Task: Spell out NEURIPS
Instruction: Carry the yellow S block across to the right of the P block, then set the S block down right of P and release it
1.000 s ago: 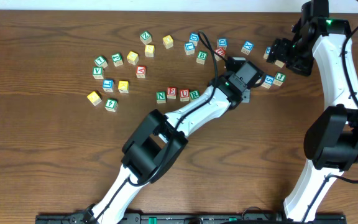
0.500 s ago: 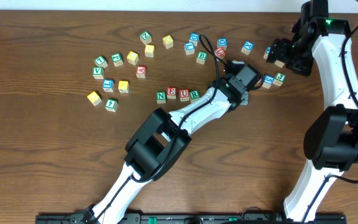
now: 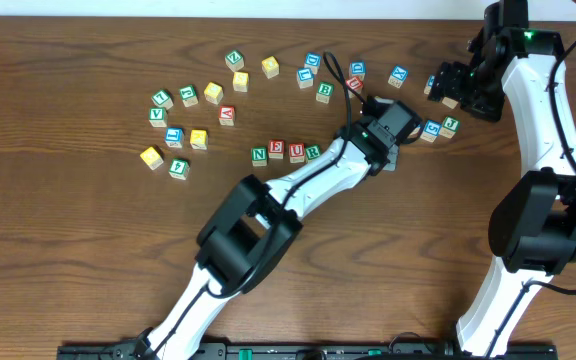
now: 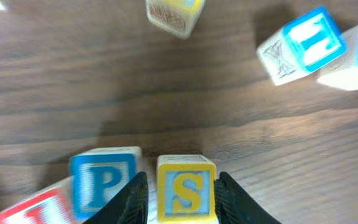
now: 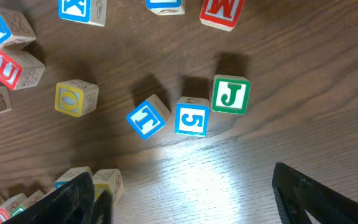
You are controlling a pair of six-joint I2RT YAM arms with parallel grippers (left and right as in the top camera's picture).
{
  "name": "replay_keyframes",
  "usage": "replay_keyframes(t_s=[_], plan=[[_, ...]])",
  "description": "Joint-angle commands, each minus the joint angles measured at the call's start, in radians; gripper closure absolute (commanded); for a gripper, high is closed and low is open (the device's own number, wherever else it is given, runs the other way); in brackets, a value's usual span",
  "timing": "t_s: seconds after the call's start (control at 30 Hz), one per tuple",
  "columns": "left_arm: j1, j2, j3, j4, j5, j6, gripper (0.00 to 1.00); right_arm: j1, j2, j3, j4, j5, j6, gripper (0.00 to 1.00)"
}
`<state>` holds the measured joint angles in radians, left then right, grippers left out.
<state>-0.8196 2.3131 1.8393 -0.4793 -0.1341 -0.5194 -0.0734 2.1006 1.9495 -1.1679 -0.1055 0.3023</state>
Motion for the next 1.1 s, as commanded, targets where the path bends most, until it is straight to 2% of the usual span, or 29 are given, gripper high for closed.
replay_keyframes(t_s=[0.0,0.07,0.1,0.4,0.47,0.53,0.6,0.63,0.7,0.83,1.07], plan=[[0.031,-0.146,-0.001,-0.034,-0.017,0.013,0.65,0.006,-0.013,0.018,-0.004,-0.006,-0.016,0.14],[0.05,-0.194,-0.001,-0.057,-0.017,0.013,0.65,0.008,-0.013,0.018,-0.004,-0.006,-0.016,0.13],[0.072,-0.241,-0.001,-0.084,-0.017,0.014,0.61,0.01,-0.013,0.018,-0.004,-0.006,-0.016,0.13],[0.242,-0.434,-0.001,-0.333,-0.017,0.014,0.6,0.081,-0.013,-0.068,-0.028,-0.014,-0.016,0.14],[0.294,-0.463,-0.001,-0.408,-0.017,0.014,0.6,0.108,-0.013,-0.122,-0.011,-0.022,-0.016,0.22],[0.348,-0.475,-0.001,-0.481,-0.017,0.014,0.6,0.137,-0.013,-0.185,0.025,-0.024,-0.016,0.35],[0.424,-0.476,-0.002,-0.571,-0.017,0.019,0.61,0.166,-0.013,-0.255,0.074,-0.039,-0.014,0.53],[0.485,-0.467,-0.005,-0.623,-0.018,0.042,0.65,0.19,-0.013,-0.307,0.123,-0.061,-0.011,0.65],[0.551,-0.454,-0.007,-0.66,-0.017,0.048,0.69,0.21,-0.013,-0.344,0.164,-0.084,-0.006,0.77],[0.652,-0.445,-0.031,-0.668,-0.016,0.048,0.76,0.232,-0.013,-0.375,0.2,-0.085,0.008,0.82],[0.737,-0.445,-0.096,-0.654,-0.016,0.047,0.76,0.233,-0.013,-0.38,0.215,-0.085,0.014,0.85]])
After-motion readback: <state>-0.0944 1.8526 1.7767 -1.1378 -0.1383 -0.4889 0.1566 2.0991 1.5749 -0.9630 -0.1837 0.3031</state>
